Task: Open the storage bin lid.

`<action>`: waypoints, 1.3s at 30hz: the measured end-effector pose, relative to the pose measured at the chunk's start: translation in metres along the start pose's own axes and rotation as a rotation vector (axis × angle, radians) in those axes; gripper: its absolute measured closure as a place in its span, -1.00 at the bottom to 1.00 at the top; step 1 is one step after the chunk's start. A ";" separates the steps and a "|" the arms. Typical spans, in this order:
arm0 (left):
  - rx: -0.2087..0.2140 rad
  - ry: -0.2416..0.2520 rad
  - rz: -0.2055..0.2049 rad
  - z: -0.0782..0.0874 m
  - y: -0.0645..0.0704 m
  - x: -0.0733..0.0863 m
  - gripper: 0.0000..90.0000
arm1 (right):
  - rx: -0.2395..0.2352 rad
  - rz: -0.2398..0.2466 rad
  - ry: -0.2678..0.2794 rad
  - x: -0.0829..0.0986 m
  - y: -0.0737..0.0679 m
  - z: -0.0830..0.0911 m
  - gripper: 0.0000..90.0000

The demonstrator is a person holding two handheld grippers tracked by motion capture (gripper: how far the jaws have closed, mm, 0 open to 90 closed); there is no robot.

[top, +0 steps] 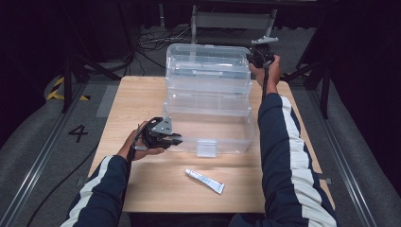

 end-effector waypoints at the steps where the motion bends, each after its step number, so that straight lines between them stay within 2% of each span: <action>1: -0.001 0.000 0.001 0.000 0.000 0.000 0.70 | 0.004 0.002 -0.003 0.001 0.000 -0.001 0.82; 7: 0.000 -0.001 -0.001 0.000 0.000 0.000 0.69 | -0.018 -0.021 -0.016 0.003 0.002 -0.005 0.82; 19: -0.006 0.002 0.004 -0.001 0.000 0.000 0.68 | -0.029 -0.011 -0.048 0.004 0.004 -0.009 0.80; 23: -0.002 0.000 0.006 -0.001 0.000 0.000 0.68 | -0.042 -0.018 -0.045 0.003 0.006 -0.007 0.92; 24: 0.011 -0.001 0.007 -0.002 0.000 0.000 0.68 | -0.043 -0.014 -0.046 0.002 0.006 -0.007 0.95; 25: -0.022 -0.006 0.003 -0.002 -0.001 0.000 0.68 | -0.041 -0.001 -0.052 0.002 0.005 -0.007 1.00; 26: -0.017 -0.003 0.006 -0.003 -0.001 0.000 0.65 | -0.043 0.014 -0.060 0.002 0.005 -0.006 1.00; 27: -0.007 -0.006 0.001 -0.003 -0.001 0.000 0.66 | -0.040 0.019 -0.059 0.001 0.005 -0.006 1.00; 29: -0.012 0.000 0.000 -0.003 -0.002 0.000 0.68 | -0.043 0.009 -0.048 0.000 0.005 -0.004 1.00; 39: -0.014 0.003 0.005 -0.003 -0.002 0.000 0.66 | -0.060 0.023 -0.022 -0.003 0.005 0.009 0.93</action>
Point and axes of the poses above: each handheld gripper's, and its own axes: z roughly backward along the jaws, x roughly out of its underside, y roughly to its right, the point moved 5 cm from there along -z, roughly forward along the jaws, and after that the axes turned 6 degrees about x, right-handed, at the moved point
